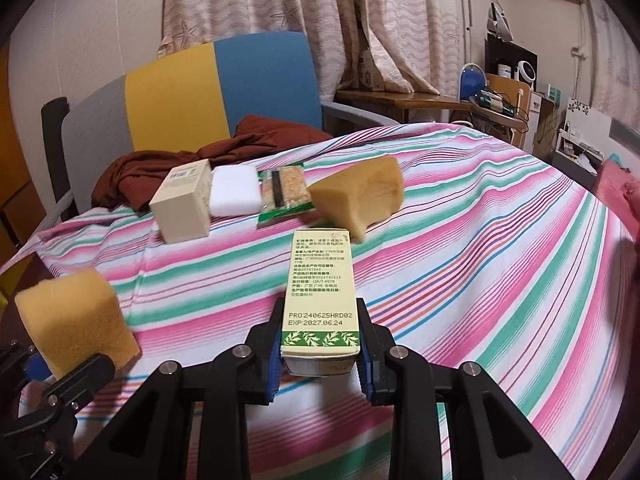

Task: Organize objects
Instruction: 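Carry the yellow sponge and green box to the gold tray with both grippers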

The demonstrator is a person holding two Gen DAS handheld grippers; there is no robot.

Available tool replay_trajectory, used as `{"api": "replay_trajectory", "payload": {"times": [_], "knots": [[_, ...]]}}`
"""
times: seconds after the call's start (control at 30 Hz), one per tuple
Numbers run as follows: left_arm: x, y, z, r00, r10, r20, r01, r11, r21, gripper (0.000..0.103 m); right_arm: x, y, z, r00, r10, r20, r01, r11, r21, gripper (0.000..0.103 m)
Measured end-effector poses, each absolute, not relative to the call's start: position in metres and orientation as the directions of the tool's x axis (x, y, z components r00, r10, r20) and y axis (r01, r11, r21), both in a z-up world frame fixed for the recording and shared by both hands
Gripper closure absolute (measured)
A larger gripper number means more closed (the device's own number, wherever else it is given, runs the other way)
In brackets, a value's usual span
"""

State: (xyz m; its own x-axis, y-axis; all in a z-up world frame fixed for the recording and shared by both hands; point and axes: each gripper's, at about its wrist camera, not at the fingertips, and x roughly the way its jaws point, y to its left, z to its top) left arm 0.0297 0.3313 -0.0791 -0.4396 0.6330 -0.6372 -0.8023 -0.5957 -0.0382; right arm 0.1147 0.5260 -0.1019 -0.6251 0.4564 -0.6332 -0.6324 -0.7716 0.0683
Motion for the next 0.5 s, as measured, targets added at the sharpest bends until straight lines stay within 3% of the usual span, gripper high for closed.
{"api": "replay_trajectory", "payload": {"times": [0.5], "knots": [[0.042,0.271,-0.060,-0.436,0.651,-0.621,-0.778,-0.619,-0.102,0.070,0.113,0.464,-0.100,-0.656,0.348,-0.670,-0.537,-0.839,0.090,0.073]]}}
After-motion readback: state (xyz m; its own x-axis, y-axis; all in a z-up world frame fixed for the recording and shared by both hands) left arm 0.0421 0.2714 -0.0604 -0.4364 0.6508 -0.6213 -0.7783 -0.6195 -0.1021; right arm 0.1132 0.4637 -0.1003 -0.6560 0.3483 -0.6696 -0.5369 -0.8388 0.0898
